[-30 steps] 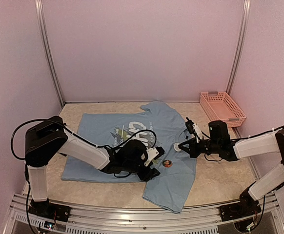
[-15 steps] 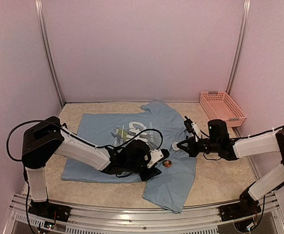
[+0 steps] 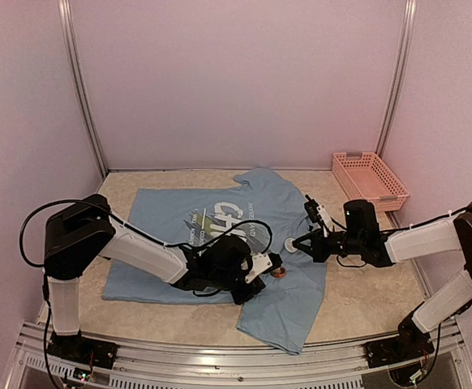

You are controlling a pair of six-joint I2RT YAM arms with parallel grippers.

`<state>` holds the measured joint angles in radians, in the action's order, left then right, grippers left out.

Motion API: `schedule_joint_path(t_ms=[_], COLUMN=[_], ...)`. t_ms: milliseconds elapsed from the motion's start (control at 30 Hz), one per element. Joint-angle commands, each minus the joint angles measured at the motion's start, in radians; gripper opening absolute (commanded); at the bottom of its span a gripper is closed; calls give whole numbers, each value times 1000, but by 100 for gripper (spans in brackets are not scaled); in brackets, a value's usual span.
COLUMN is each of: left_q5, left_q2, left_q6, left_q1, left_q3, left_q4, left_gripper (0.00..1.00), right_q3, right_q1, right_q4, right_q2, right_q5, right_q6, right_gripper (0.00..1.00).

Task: Pin the brooch onto the clothing

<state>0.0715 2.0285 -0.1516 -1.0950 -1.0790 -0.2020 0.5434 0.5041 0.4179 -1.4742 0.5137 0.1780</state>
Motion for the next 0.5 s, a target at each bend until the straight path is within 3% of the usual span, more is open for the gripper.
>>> schedule_joint_path(t_ms=[0,300,467], left_q5=[62,121,106], left_q2=[26,-53,-96], left_q6=[8,96,111], left_q1=[13,41,52], left_q3=[17,96,109], left_q4=[-5,-180,-179], left_gripper=[0,0,0], right_q3=[13,3,3], right_q1=[11,13,19], right_q4=[35,19,27], right_q2=[-29,-44,-61], right_q5=[32,28,33], right_q6=[16,12,20], right_gripper=[0,0,0])
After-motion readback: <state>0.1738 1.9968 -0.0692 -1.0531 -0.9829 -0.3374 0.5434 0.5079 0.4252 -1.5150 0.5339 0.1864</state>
